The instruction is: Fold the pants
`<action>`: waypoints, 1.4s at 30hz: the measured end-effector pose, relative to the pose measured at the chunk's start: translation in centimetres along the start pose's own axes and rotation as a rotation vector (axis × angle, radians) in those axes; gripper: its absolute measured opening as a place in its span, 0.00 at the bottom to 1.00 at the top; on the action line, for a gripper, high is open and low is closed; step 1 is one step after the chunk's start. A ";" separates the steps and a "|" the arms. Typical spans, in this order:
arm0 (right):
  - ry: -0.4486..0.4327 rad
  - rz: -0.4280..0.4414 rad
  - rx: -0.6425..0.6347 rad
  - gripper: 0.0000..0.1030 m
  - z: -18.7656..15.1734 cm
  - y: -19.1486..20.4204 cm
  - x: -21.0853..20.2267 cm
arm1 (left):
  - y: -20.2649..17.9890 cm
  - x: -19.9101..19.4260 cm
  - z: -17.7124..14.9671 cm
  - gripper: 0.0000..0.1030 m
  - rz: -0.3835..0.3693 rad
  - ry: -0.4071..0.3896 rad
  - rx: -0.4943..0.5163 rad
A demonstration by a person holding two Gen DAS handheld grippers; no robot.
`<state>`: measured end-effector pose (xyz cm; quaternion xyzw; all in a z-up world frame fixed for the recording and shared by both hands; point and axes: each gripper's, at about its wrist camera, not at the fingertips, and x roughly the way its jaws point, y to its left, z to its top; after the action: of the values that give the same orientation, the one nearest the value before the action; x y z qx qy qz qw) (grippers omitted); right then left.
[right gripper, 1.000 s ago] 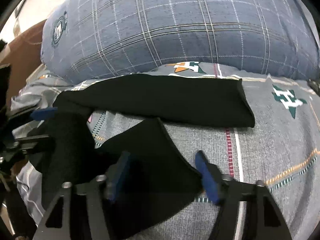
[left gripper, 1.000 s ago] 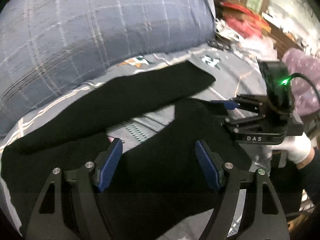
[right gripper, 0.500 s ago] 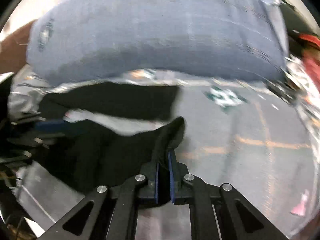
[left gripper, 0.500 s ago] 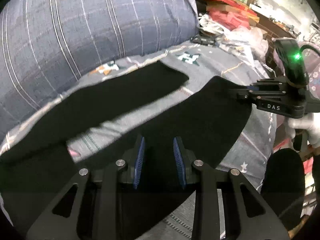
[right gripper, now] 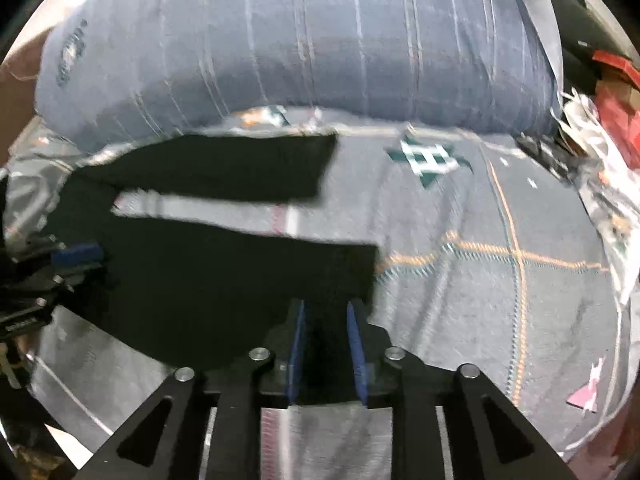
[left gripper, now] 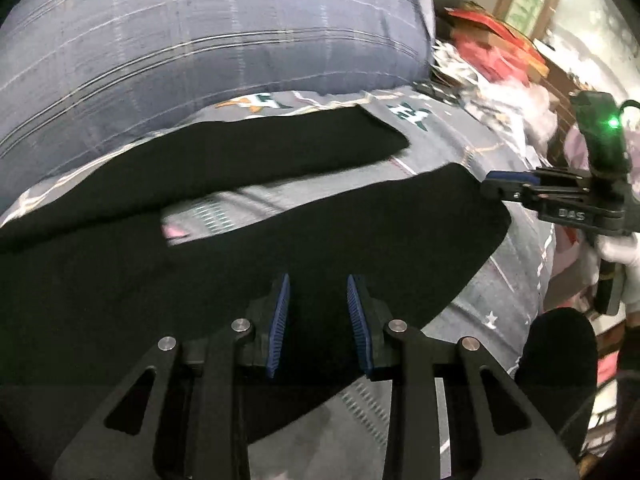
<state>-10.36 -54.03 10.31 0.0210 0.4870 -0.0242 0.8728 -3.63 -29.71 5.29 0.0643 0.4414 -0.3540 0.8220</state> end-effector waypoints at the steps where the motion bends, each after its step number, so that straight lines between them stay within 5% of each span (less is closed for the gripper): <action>1: -0.024 0.040 0.002 0.29 0.4 0.5 -0.2 | 0.6 -0.7 -0.2 0.28 0.027 -0.004 -0.014; 3: -0.049 0.120 0.007 0.38 0.8 1.8 -0.3 | 1.8 -1.8 -0.7 0.28 0.062 -0.013 -0.039; 10: -0.096 0.336 -0.034 0.38 2.1 7.7 0.9 | 7.3 -5.9 -2.1 0.29 0.167 -0.040 -0.132; 13: -0.120 0.383 -0.074 0.40 3.2 10.4 1.9 | 10.0 -7.0 -2.6 0.54 0.163 -0.042 -0.186; 17: -0.124 0.400 -0.145 0.47 4.9 13.2 3.1 | 14.5 -9.0 -2.5 0.55 0.150 -0.071 -0.306; 23: -0.119 0.380 -0.279 0.48 7.5 16.5 5.6 | 21.1 -9.4 -1.5 0.55 0.139 -0.061 -0.495; 31: -0.098 0.195 -0.518 0.48 7.7 19.4 9.3 | 26.6 -7.2 0.0 0.55 0.153 -0.074 -0.726; 34: -0.099 0.107 -0.563 0.48 7.7 19.6 10.3 | 27.8 -6.3 0.6 0.55 0.150 -0.064 -0.774; 42: -0.133 0.073 -0.580 0.48 8.7 19.1 11.9 | 29.5 -3.7 2.4 0.55 0.229 -0.013 -0.839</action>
<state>4.45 -35.77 4.93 -0.2134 0.4143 0.1457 0.8727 15.48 -6.92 3.51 -0.2290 0.5318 -0.0506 0.8138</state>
